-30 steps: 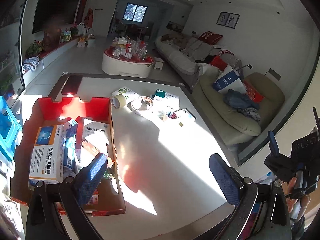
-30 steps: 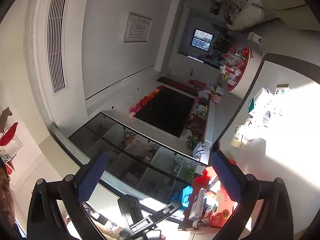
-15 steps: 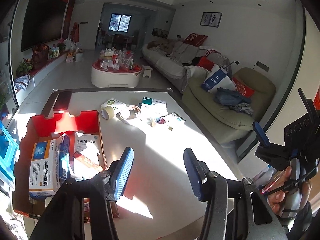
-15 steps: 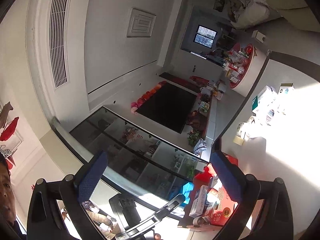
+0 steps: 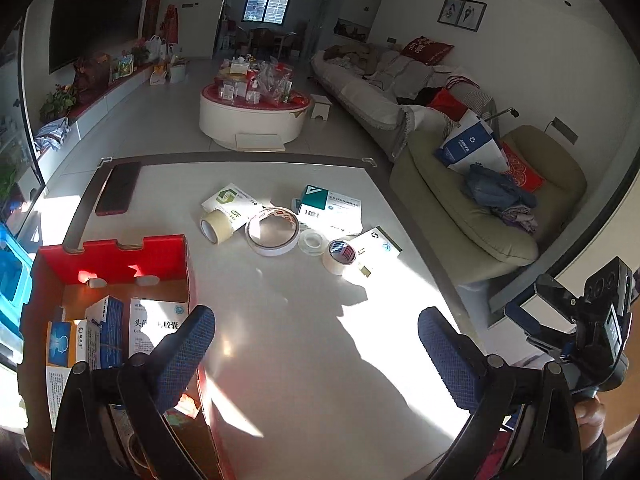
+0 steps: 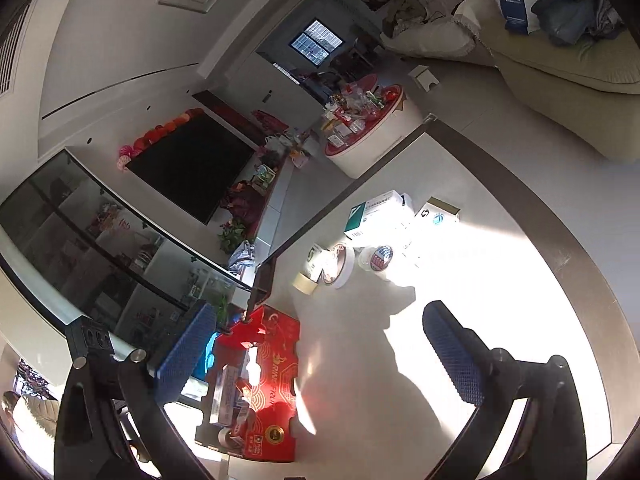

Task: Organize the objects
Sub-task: 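Withdraw both tools from the tray back over the table, then grasp the large red-printed packing tape with the left tool while the right grasps the white Ruigelienai box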

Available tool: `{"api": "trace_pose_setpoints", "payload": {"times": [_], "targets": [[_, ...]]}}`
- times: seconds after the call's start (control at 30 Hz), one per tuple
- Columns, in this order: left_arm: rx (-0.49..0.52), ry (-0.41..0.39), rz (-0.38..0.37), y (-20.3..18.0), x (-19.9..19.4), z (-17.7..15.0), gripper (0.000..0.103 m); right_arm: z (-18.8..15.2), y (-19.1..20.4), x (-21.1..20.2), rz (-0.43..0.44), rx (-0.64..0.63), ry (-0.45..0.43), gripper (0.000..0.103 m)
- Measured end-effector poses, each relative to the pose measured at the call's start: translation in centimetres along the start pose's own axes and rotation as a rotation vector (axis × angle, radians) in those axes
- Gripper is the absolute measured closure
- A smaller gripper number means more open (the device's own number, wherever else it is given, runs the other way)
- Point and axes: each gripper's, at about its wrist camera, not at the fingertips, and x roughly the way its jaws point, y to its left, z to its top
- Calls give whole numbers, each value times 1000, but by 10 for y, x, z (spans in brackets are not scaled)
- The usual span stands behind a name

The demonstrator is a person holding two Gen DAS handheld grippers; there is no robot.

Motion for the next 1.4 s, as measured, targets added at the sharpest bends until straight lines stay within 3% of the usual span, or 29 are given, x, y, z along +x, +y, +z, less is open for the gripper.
{"api": "trace_pose_setpoints", "payload": {"times": [0.17,0.27,0.4,0.57,0.67,0.87,1.0,1.17,1.4], "targets": [[-155,168,12,4,91,22,0,20,-8,54,-236,-161,69,0],[-178,231,57,2,141,28,0,25,-16,89,-351,-271,123,0],[-212,282,120,6,192,32,0,28,-34,137,-426,-417,209,0],[-230,287,180,15,228,45,0,28,-52,186,-422,-592,341,0],[-263,257,204,26,235,52,0,33,-64,207,-389,-626,403,0],[-268,283,193,38,253,57,0,55,-72,228,-340,-591,399,0],[-223,299,228,36,262,57,0,60,-74,238,-335,-599,405,0],[-233,325,223,40,276,59,0,59,-71,251,-335,-625,443,0],[-148,322,260,34,267,63,0,48,-64,269,-353,-716,505,0]]}}
